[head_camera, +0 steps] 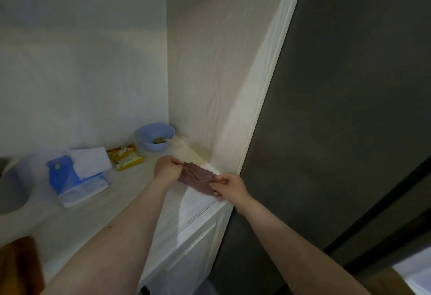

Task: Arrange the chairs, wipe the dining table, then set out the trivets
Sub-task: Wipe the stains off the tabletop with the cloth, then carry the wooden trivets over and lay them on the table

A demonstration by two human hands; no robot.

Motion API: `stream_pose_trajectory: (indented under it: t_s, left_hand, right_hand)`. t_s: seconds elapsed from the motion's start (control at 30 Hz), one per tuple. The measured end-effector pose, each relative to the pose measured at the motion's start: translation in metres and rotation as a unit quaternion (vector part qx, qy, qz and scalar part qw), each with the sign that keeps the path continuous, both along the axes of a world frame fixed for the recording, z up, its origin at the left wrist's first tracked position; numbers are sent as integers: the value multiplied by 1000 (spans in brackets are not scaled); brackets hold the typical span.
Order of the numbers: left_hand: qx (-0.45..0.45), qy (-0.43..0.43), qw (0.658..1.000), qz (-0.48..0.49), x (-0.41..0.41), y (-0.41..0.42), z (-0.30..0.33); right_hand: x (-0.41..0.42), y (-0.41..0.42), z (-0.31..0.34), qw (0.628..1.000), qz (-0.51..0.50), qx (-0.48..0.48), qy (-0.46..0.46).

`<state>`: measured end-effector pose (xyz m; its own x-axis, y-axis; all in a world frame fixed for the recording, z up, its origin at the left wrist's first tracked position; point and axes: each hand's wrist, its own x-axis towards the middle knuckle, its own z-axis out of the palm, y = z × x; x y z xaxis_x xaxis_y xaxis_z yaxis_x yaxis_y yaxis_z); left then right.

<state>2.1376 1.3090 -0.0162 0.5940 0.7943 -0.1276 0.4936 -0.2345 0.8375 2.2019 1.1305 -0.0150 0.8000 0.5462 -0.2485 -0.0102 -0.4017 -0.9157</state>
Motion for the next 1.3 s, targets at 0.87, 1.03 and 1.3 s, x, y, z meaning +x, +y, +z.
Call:
stream_pose_trajectory:
  t_s: [0.87, 1.03, 1.3]
  left_hand:
    - [23, -74, 988, 135, -55, -38, -1]
    - [43, -64, 972, 221, -136, -45, 6]
    - [107, 0, 902, 419, -295, -65, 23]
  right_hand:
    - [-30, 26, -6, 972, 128, -20, -194]
    - [-90, 54, -8, 962, 224, 14, -156]
    - [-224, 86, -11, 925, 379, -4, -21]
